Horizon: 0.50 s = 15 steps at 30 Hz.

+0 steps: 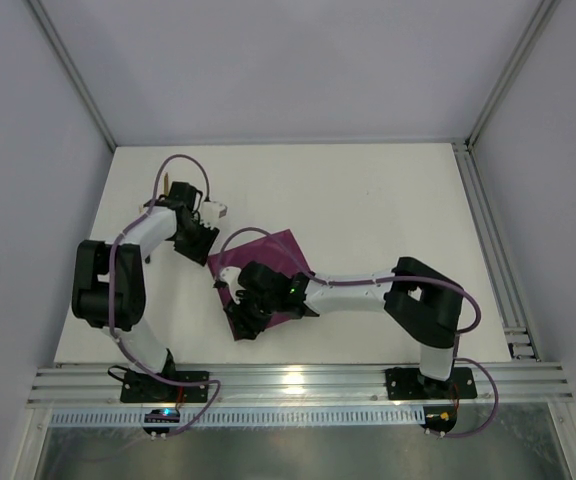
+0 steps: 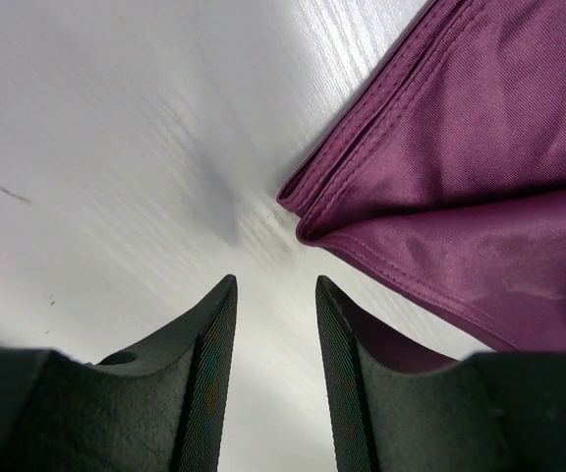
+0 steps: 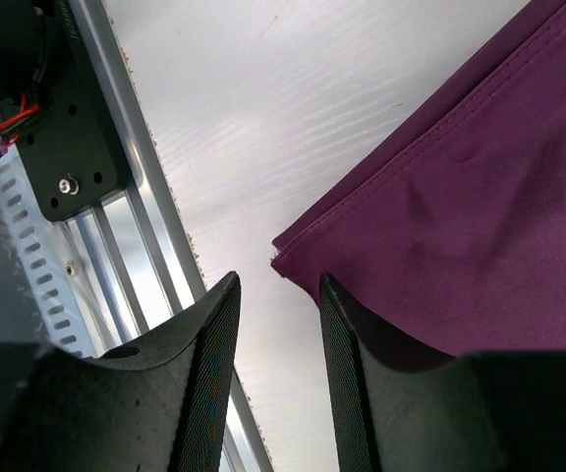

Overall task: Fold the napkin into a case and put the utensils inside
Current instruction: Fold the top corner of the square-folded napkin at the center of the board, then smooth out the upper triangle-folded napkin at the center of the board.

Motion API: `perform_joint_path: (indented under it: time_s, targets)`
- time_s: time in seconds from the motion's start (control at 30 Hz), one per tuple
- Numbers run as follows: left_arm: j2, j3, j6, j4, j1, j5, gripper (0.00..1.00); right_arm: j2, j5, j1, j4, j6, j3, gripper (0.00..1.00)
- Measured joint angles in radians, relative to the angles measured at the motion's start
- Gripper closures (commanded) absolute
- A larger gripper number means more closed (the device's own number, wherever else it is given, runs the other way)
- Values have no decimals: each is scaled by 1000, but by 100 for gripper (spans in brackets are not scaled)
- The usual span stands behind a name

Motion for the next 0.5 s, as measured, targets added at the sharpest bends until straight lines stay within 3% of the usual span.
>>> perform_joint_path:
  time_s: [0.23,0.5]
  targets:
    - [-72,0,4,-28,5,-5,57,-92,6,2,27,8,-29,88]
    - [-75,4,-4,-38,10,17,56,-17,39,2,51,61,-11,96]
